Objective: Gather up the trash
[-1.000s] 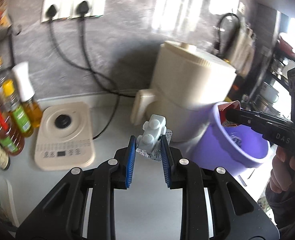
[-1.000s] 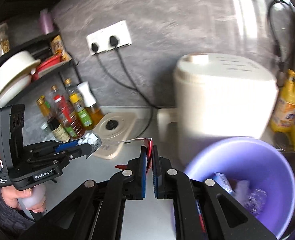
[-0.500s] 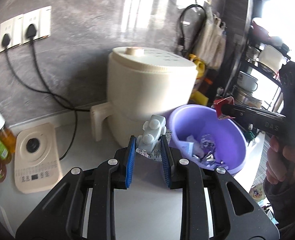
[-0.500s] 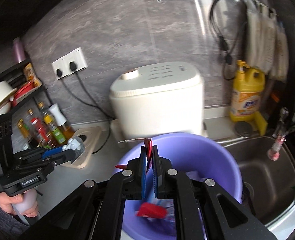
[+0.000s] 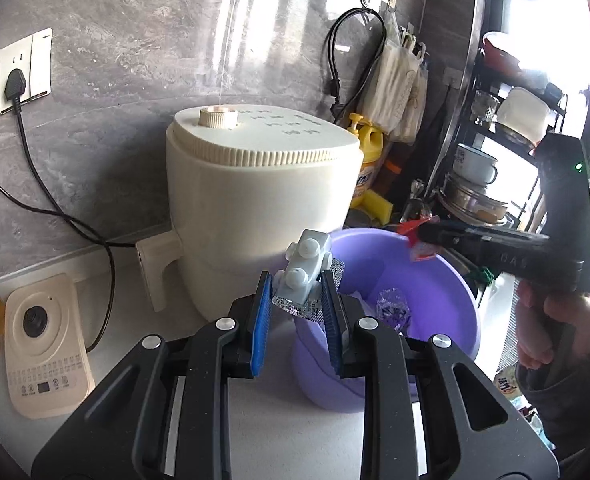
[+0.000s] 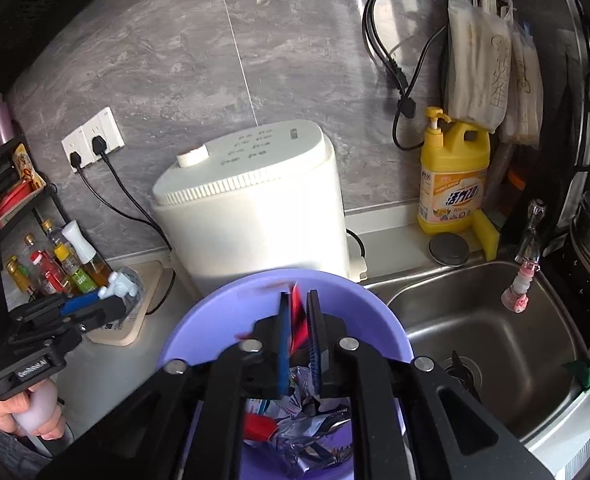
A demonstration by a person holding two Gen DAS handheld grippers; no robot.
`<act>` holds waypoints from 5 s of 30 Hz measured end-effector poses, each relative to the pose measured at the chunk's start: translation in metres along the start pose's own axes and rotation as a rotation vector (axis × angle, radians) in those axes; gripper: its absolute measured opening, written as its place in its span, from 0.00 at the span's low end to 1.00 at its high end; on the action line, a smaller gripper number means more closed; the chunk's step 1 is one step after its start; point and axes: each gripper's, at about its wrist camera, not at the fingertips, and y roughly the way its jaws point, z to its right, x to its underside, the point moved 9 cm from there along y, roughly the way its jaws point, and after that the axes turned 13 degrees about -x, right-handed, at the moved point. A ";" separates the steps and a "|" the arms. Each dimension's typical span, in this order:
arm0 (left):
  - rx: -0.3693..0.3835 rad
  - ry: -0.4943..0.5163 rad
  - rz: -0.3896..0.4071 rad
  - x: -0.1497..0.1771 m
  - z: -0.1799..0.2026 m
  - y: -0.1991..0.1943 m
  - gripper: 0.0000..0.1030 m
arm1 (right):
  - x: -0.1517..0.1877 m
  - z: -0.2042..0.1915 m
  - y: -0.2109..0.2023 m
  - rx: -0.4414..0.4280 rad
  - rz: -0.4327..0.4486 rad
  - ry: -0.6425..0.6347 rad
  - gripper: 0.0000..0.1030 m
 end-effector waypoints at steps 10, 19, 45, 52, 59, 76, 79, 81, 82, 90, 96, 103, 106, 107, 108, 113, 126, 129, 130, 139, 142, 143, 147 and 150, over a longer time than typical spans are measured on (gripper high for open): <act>-0.029 -0.037 0.021 -0.013 -0.024 0.005 0.24 | -0.009 0.011 0.020 -0.010 -0.006 0.023 0.37; 0.049 0.018 0.010 -0.012 0.014 0.011 0.24 | -0.004 0.018 -0.018 0.029 0.031 0.036 0.42; 0.112 0.069 -0.030 -0.004 0.084 0.009 0.57 | 0.064 0.046 -0.124 0.135 0.101 0.175 0.43; 0.061 0.042 0.008 -0.001 0.053 -0.032 0.75 | 0.066 0.029 -0.130 0.119 0.100 0.170 0.51; 0.007 0.008 0.071 0.002 0.005 -0.094 0.91 | 0.060 -0.014 -0.140 0.107 0.141 0.126 0.76; -0.253 -0.130 0.130 0.059 -0.108 -0.255 0.94 | 0.071 -0.126 -0.155 0.028 0.110 0.046 0.92; -0.258 -0.143 0.138 0.068 -0.112 -0.276 0.94 | 0.077 -0.147 -0.163 0.014 0.106 0.018 0.92; -0.270 -0.139 0.136 0.075 -0.115 -0.289 0.94 | 0.080 -0.158 -0.170 0.000 0.114 0.013 0.92; -0.273 -0.136 0.136 0.077 -0.115 -0.293 0.94 | 0.082 -0.164 -0.174 -0.009 0.116 0.010 0.92; -0.296 -0.119 0.153 0.099 -0.114 -0.336 0.94 | 0.099 -0.205 -0.206 -0.047 0.124 -0.026 0.92; -0.299 -0.122 0.156 0.115 -0.112 -0.355 0.94 | 0.114 -0.227 -0.219 -0.100 0.131 -0.056 0.92; -0.294 -0.151 0.168 0.122 -0.117 -0.371 0.94 | 0.126 -0.242 -0.226 -0.088 0.123 -0.070 0.92; -0.296 -0.155 0.179 0.122 -0.117 -0.376 0.94 | 0.125 -0.248 -0.230 -0.087 0.128 -0.088 0.92; -0.299 -0.153 0.184 0.122 -0.117 -0.378 0.94 | 0.125 -0.250 -0.231 -0.088 0.131 -0.094 0.92; -0.301 -0.151 0.188 0.122 -0.117 -0.379 0.94 | 0.126 -0.251 -0.232 -0.089 0.133 -0.099 0.92; -0.307 -0.162 0.205 0.123 -0.118 -0.382 0.94 | 0.127 -0.253 -0.228 -0.102 0.134 -0.107 0.92; -0.303 -0.151 0.210 0.125 -0.111 -0.380 0.94 | 0.135 -0.244 -0.227 -0.115 0.139 -0.078 0.92; -0.307 -0.152 0.207 0.124 -0.111 -0.378 0.94 | 0.136 -0.245 -0.228 -0.114 0.139 -0.084 0.92; -0.307 -0.153 0.207 0.124 -0.111 -0.377 0.94 | 0.135 -0.245 -0.228 -0.111 0.139 -0.088 0.92; -0.306 -0.159 0.207 0.122 -0.112 -0.375 0.94 | 0.136 -0.242 -0.225 -0.113 0.133 -0.089 0.92; -0.303 -0.165 0.203 0.122 -0.112 -0.375 0.94 | 0.137 -0.241 -0.222 -0.113 0.123 -0.084 0.92; -0.303 -0.164 0.203 0.122 -0.112 -0.374 0.94 | 0.137 -0.241 -0.221 -0.113 0.121 -0.081 0.92; -0.304 -0.162 0.203 0.122 -0.113 -0.373 0.94 | 0.137 -0.240 -0.218 -0.111 0.119 -0.077 0.92; -0.299 -0.170 0.200 0.121 -0.113 -0.370 0.94 | 0.138 -0.239 -0.216 -0.109 0.114 -0.079 0.92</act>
